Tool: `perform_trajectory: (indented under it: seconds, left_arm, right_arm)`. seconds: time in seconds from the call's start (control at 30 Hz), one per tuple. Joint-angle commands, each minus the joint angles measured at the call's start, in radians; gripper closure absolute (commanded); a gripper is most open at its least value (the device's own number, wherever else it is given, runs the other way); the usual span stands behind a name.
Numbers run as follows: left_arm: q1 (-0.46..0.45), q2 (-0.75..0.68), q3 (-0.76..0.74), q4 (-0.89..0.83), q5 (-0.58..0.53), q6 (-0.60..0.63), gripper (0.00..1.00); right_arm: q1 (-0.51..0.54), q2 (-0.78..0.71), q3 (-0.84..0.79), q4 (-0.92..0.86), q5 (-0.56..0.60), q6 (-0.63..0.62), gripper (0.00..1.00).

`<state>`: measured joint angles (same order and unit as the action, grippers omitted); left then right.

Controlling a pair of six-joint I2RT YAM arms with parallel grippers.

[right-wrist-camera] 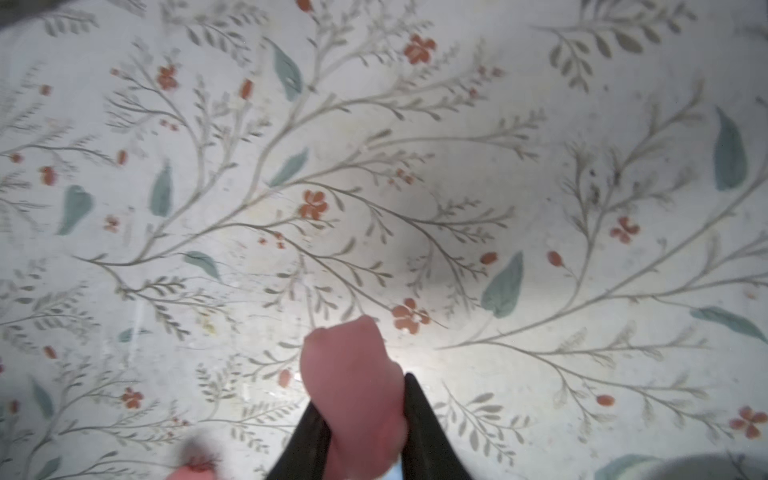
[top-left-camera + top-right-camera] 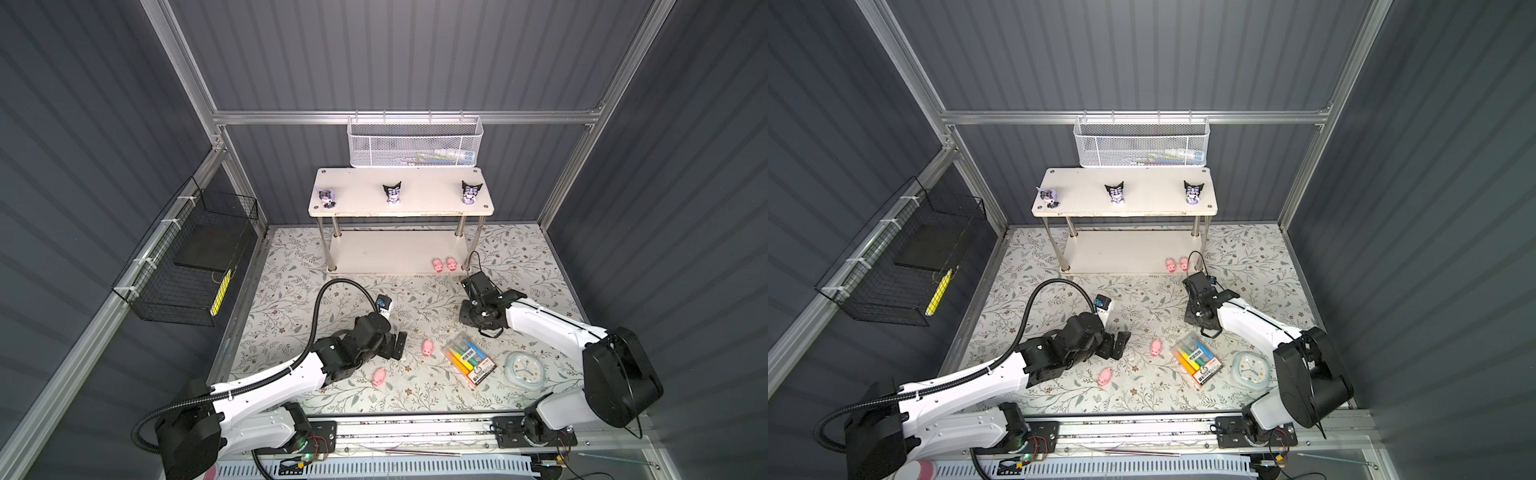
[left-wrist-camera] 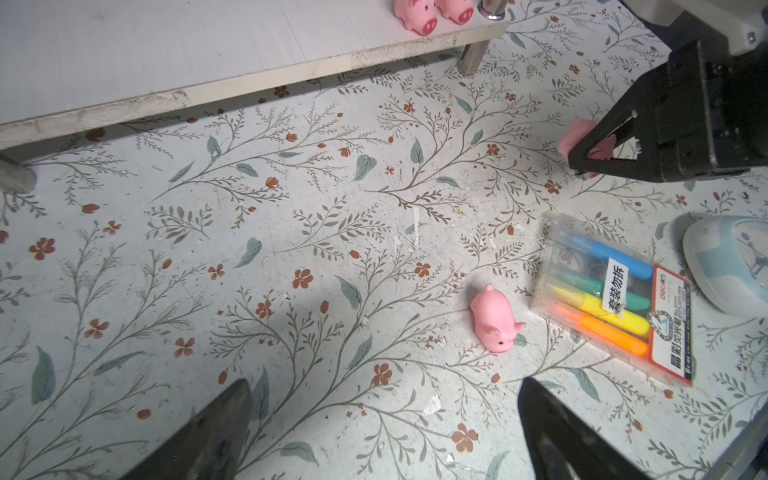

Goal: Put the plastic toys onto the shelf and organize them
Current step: 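Carry the pink pig with the right gripper to the lower shelf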

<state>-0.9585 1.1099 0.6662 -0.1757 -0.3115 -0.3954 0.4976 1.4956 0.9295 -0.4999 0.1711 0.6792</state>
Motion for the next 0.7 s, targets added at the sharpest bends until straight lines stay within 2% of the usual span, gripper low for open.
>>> perform_trajectory:
  seconds: [0.0,0.33,0.67]
  left_arm:
    - [0.036,-0.051,-0.011,-0.057,-0.01,0.01,0.0]
    - [0.085,-0.116,0.015,-0.145,-0.067,0.043,0.0]
    - [0.144,-0.086,0.052,-0.161,-0.037,0.064,0.0]
  right_arm:
    - [0.028,0.068,0.098,-0.034,0.012,-0.023,0.74]
    - [0.044,0.315,0.445,-0.067,-0.035,-0.087,0.74]
    - [0.045,0.528,0.741,-0.131,-0.069,-0.158,0.74]
